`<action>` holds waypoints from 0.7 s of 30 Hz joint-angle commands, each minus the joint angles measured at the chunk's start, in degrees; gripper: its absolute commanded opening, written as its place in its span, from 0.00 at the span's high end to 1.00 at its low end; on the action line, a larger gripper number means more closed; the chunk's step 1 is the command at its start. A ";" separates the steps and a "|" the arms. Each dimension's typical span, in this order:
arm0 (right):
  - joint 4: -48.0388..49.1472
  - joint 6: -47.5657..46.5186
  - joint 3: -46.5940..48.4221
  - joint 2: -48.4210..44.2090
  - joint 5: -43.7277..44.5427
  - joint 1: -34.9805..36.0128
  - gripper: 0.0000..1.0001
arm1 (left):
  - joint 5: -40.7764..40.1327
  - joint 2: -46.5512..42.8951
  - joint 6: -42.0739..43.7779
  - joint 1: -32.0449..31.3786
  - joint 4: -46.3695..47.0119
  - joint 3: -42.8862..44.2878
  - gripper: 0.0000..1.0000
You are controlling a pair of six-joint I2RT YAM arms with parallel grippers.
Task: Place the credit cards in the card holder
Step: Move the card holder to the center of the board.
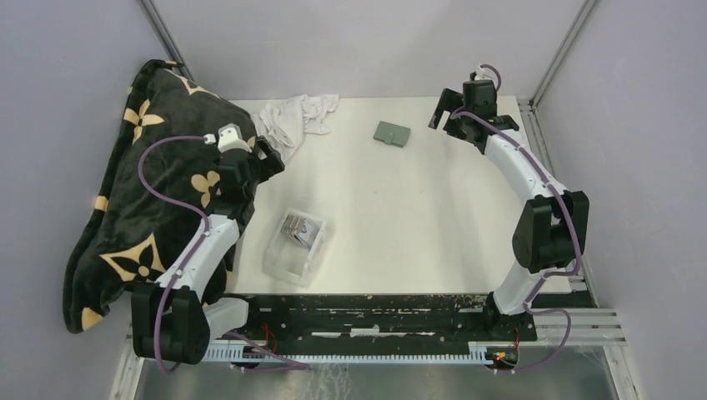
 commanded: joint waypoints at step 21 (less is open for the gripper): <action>-1.28 4.20 29.88 31.91 -8.30 5.63 0.13 | -10.85 -1.93 -5.75 -10.30 -26.30 10.52 0.12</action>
